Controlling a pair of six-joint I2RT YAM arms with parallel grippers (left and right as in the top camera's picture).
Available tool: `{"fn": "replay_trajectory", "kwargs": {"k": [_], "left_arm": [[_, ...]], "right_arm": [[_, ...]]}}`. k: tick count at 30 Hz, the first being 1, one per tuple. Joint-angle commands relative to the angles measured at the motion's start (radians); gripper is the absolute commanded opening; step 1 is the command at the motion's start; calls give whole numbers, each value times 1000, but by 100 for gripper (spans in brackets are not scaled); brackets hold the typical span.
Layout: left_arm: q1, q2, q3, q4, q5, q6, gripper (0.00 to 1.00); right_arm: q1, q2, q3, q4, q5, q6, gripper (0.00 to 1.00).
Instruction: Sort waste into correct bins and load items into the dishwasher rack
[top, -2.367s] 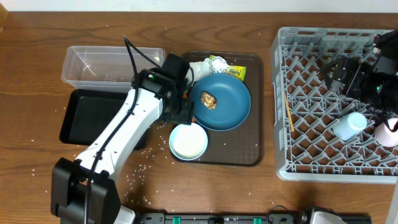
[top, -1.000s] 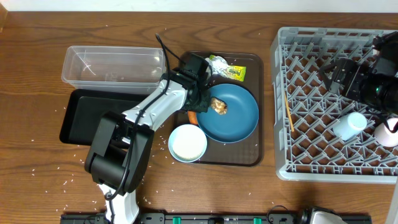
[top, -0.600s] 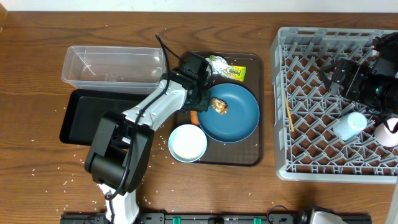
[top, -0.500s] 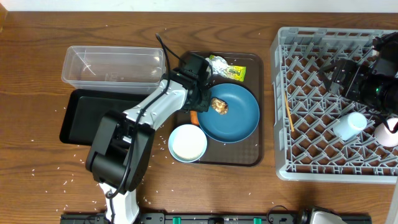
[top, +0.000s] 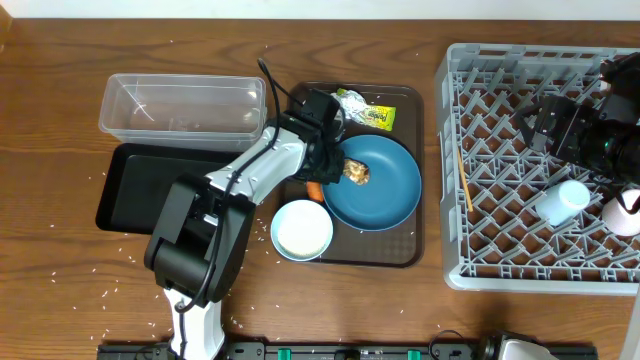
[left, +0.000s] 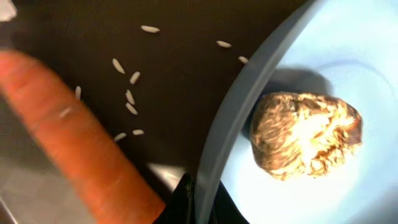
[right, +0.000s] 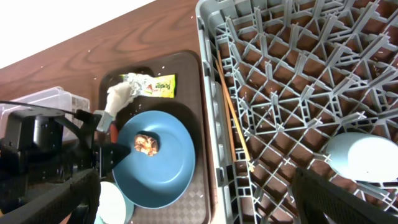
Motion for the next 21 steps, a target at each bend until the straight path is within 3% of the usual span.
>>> {"fn": "replay_trajectory", "kwargs": {"k": [1, 12, 21], "left_arm": [[5, -56, 61, -36, -5, -13, 6], [130, -262, 166, -262, -16, -12, 6], [351, -505, 168, -646, -411, -65, 6]], "right_arm": [[7, 7, -1, -4, 8, 2, 92], [7, 6, -1, -5, 16, 2, 93], [7, 6, -1, -3, 22, 3, 93]]}}
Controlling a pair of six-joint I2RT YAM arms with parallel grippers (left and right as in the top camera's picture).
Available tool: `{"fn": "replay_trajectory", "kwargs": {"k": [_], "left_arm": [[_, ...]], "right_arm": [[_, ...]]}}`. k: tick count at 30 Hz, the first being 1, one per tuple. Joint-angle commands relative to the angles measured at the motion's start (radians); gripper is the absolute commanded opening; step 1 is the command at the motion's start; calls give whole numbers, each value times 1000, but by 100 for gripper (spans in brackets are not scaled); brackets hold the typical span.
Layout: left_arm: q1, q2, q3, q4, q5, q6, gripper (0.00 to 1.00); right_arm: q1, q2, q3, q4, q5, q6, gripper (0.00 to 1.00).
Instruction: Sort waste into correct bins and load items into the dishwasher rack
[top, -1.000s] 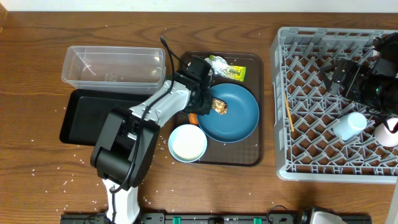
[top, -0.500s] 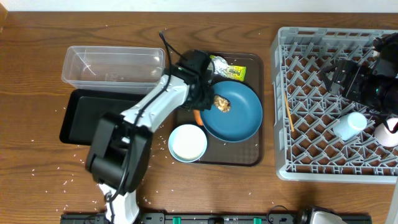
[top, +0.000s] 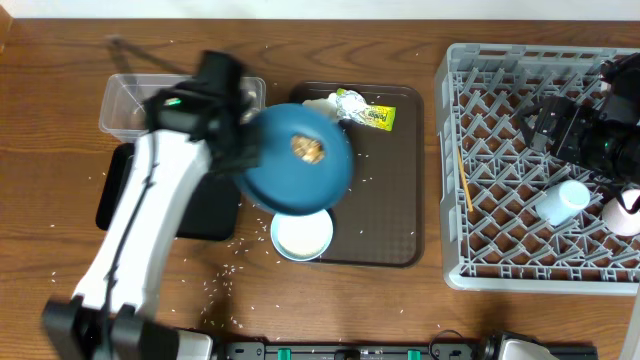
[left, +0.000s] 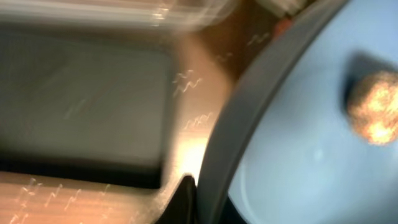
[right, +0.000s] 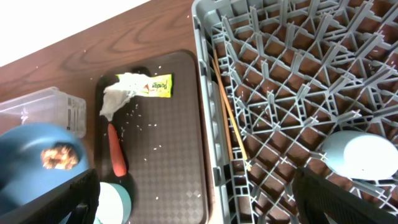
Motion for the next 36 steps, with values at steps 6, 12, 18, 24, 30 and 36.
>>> {"fn": "replay_trajectory", "kwargs": {"k": [6, 12, 18, 24, 30, 36], "left_arm": [[204, -127, 21, -209, -433, -179, 6], [220, -93, -37, -303, -721, -374, 7], [215, 11, -56, -283, -901, -473, 6], [122, 117, -56, -262, -1086, -470, 6], [23, 176, -56, -236, -1191, -449, 6], [-12, 180, -56, -248, -1215, -447, 6]], "right_arm": [[6, 5, -1, 12, 7, 3, 93], [7, 5, -1, 26, 7, 3, 93], [7, 5, -1, 29, 7, 3, 93], [7, 5, -1, 29, 6, 3, 93], [7, 5, -1, 30, 6, 3, 94], [7, 5, -1, 29, 6, 3, 93]]}}
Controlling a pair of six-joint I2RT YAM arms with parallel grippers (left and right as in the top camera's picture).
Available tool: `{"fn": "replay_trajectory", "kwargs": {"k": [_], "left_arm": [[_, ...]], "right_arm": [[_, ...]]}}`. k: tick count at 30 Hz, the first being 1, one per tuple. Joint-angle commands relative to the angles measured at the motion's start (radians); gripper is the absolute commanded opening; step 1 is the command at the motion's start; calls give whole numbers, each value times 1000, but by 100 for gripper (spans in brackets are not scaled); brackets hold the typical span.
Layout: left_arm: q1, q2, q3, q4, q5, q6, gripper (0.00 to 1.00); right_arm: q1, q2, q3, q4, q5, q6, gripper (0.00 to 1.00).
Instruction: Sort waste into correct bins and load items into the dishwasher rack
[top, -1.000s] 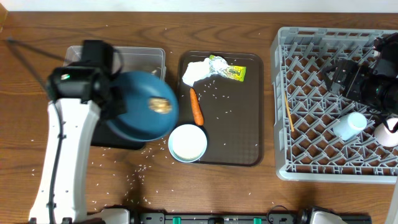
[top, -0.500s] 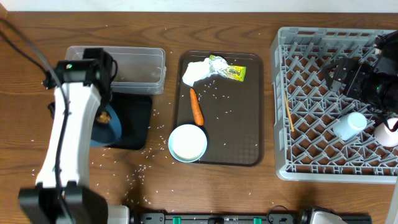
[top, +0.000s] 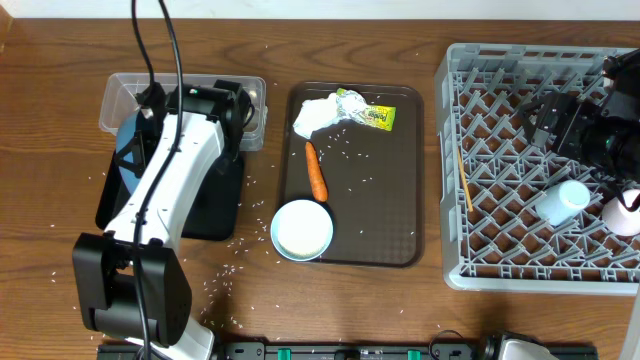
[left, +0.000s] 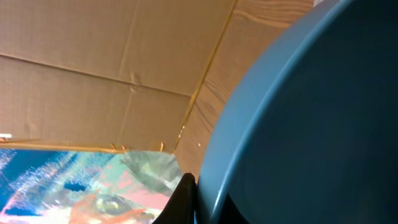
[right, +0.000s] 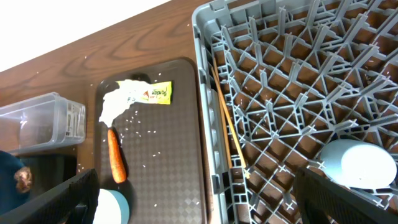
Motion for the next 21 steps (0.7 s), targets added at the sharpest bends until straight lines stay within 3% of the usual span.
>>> {"fn": "replay_trajectory", "kwargs": {"k": [1, 7, 12, 15, 17, 21], "left_arm": [[-3, 0, 3, -19, -88, -6, 6], [-3, -4, 5, -60, -61, -18, 6], [-3, -53, 47, -73, 105, -31, 6], [-3, -135, 100, -42, 249, -7, 6], [-3, -207, 117, 45, 351, 79, 6], [-4, -367, 117, 295, 818, 335, 6]], "right_arm": [[7, 5, -1, -1, 3, 3, 93], [7, 5, -1, -1, 3, 3, 94], [7, 5, -1, -6, 3, 3, 94], [7, 5, -1, -4, -2, 3, 94], [7, 5, -1, 2, -37, 3, 94], [13, 5, -1, 45, -201, -42, 93]]}}
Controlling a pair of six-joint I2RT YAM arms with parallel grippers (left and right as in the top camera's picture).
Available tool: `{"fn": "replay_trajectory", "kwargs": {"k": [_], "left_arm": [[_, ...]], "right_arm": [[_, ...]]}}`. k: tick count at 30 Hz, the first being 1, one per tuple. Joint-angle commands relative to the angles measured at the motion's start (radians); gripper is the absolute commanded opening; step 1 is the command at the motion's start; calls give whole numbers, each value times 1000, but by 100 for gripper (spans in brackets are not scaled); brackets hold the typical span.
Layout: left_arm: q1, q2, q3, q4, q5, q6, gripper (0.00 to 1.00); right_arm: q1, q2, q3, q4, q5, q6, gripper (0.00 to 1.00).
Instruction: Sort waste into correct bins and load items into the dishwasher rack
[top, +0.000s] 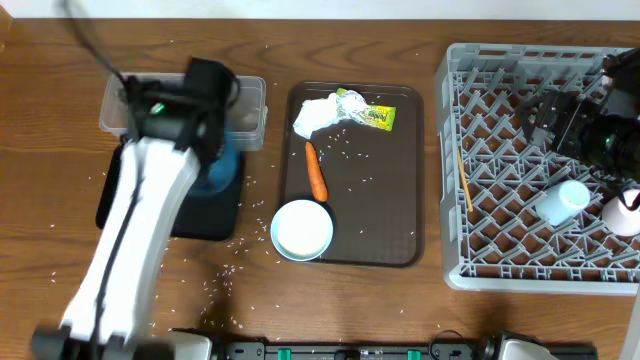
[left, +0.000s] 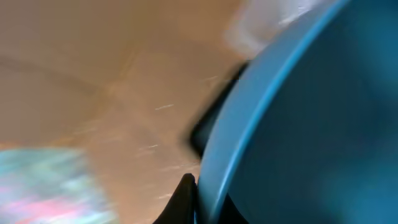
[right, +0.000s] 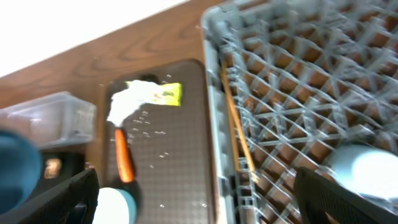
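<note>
My left gripper (left: 196, 199) is shut on the rim of the blue plate (top: 216, 166), which is held over the right part of the black tray (top: 120, 200). In the blurred left wrist view, the blue plate (left: 298, 124) shows no food on its face. In the right wrist view a brown food lump (right: 51, 165) sits beside the plate's edge, over the black tray. On the brown tray (top: 390, 220) lie a carrot (top: 316, 172), a crumpled napkin (top: 317, 113), a yellow packet (top: 371, 117) and a white bowl (top: 302, 230). My right gripper (right: 198, 186) hangs open above the grey dish rack (top: 452, 150).
A clear plastic bin (top: 170, 105) stands behind the black tray. The rack holds chopsticks (top: 464, 180) along its left wall, a pale cup (top: 560, 200) and a white item (top: 628, 212) at the right edge. Rice grains are scattered on the table and brown tray.
My left arm has shifted right with the plate, from the left side of the black tray to its right side. The right wrist view has shifted a little and blurred.
My left gripper was shut on the plate's rim on the brown tray, with the food lump on the plate. Then the plate was in the air near the bins, still carrying the lump. Later it stood on edge over the black tray. Now its face is bare.
</note>
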Motion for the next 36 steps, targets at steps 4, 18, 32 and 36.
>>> {"fn": "replay_trajectory", "kwargs": {"k": [4, 18, 32, 36], "left_arm": [[-24, -178, 39, 232, 785, 271, 6], [-258, -147, 39, 356, 834, 274, 6], [-276, -147, 39, 415, 911, 274, 6], [-276, -149, 39, 433, 911, 274, 8]], "right_arm": [[58, 5, -1, 72, -325, -106, 91], [404, 13, -1, 187, -74, -108, 89], [455, 93, -1, 180, 16, -101, 1], [454, 93, -1, 192, 76, -101, 1]]}}
